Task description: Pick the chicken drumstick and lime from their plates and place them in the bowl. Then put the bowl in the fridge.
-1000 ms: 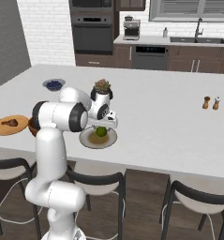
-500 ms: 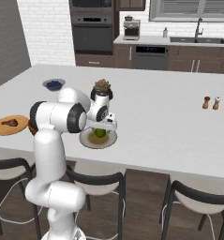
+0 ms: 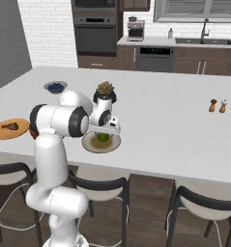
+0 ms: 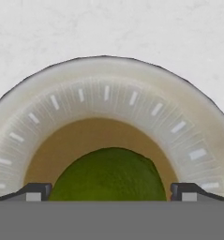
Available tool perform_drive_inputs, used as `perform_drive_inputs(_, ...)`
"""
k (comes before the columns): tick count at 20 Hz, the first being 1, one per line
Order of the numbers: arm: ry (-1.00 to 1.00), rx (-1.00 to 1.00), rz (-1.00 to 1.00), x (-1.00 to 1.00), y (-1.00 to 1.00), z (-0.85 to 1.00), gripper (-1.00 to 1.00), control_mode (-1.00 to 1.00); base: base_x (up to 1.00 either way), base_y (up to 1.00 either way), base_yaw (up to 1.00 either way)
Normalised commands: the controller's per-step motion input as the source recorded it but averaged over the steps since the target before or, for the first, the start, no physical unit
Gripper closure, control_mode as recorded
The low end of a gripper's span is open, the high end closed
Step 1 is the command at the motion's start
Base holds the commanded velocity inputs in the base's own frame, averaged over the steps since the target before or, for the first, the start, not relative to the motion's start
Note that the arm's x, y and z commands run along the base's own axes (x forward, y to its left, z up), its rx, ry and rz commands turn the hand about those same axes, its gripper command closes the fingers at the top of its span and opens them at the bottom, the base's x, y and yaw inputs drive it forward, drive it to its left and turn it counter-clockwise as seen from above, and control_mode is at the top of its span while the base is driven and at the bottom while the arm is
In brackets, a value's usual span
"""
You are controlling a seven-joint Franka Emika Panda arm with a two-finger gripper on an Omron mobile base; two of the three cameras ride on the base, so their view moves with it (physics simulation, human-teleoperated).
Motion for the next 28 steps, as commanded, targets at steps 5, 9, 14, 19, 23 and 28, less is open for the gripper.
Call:
perform_drive_inputs(5,0.00,0.00,0.00,0.00,0.00,0.00,1.00,-1.00,0.00,0.00,0.00)
perform_drive_inputs(9,0.00,0.00,0.00,0.00,0.00,0.00,1.00,-1.00,0.00,0.00,0.00)
perform_drive_inputs(14,0.00,0.00,0.00,0.00,0.00,0.00,1.00,-1.00,0.00,0.00,0.00)
perform_drive_inputs(19,0.00,0.00,0.00,-0.04,0.00,0.00,1.00,-1.00,0.00,0.00,0.00)
perform_drive_inputs(23,-0.10,0.00,0.00,-0.55,0.02,0.32,1.00,-1.00,0.00,0.00,0.00)
perform_drive_inputs(28,-0.05,0.00,0.00,-0.57,0.18,0.95,1.00,-1.00,0.00,0.00,0.00)
